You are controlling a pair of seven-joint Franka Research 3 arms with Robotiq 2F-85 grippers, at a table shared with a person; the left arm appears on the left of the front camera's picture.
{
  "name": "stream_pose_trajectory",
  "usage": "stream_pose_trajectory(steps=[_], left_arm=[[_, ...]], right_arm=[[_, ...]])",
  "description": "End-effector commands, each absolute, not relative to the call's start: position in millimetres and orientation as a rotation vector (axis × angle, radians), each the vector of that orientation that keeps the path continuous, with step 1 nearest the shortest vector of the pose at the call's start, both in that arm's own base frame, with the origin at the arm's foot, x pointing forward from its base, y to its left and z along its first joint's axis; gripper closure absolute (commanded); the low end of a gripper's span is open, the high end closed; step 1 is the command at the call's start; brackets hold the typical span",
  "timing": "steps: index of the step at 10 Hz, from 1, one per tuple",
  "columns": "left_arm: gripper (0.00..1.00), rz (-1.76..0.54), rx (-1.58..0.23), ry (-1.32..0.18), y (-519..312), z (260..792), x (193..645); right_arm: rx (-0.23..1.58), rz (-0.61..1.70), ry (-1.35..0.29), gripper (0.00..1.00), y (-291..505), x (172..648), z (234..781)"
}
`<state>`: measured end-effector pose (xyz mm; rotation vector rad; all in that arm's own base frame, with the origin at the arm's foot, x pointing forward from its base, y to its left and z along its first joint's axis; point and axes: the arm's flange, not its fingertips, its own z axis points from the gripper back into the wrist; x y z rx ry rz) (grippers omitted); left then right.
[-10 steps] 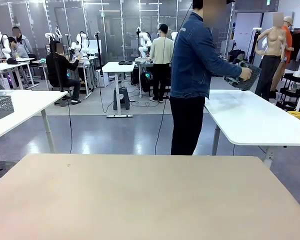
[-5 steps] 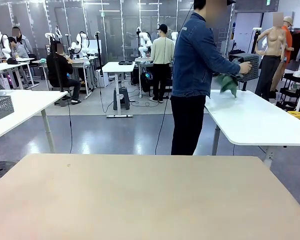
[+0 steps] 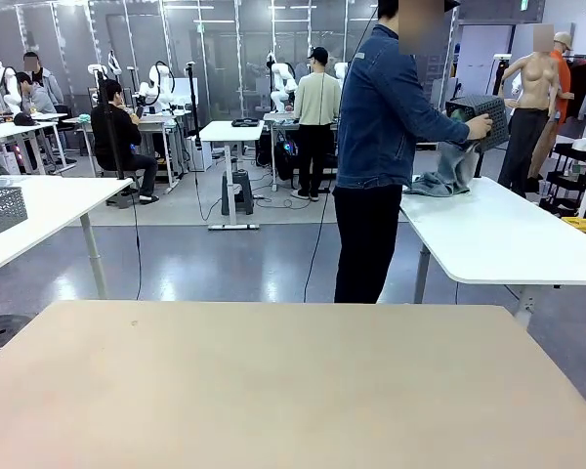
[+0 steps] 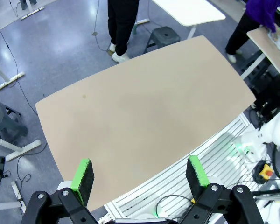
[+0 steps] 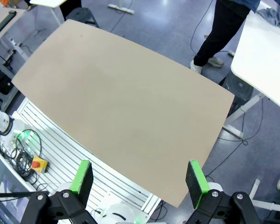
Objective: Fold the towels and place them in the basket.
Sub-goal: When a person lays out a Towel with hook on the table, fold it in half twice.
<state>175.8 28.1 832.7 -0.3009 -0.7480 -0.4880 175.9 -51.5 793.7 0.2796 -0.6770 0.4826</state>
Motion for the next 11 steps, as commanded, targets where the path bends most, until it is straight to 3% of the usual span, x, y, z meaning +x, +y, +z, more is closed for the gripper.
stream_pose_trajectory(steps=[1,11], left_arm=[[0.00,-0.490,-0.301,-0.749,27.9,833.2,175.4],[0.00,-0.490,-0.301,-0.749,27.9,833.2,175.4]], right_arm=[[0.285,0.487,-0.677,0.00,-51.6,175.5,793.1],[0.285,0.487,-0.677,0.00,-51.6,175.5,793.1]])
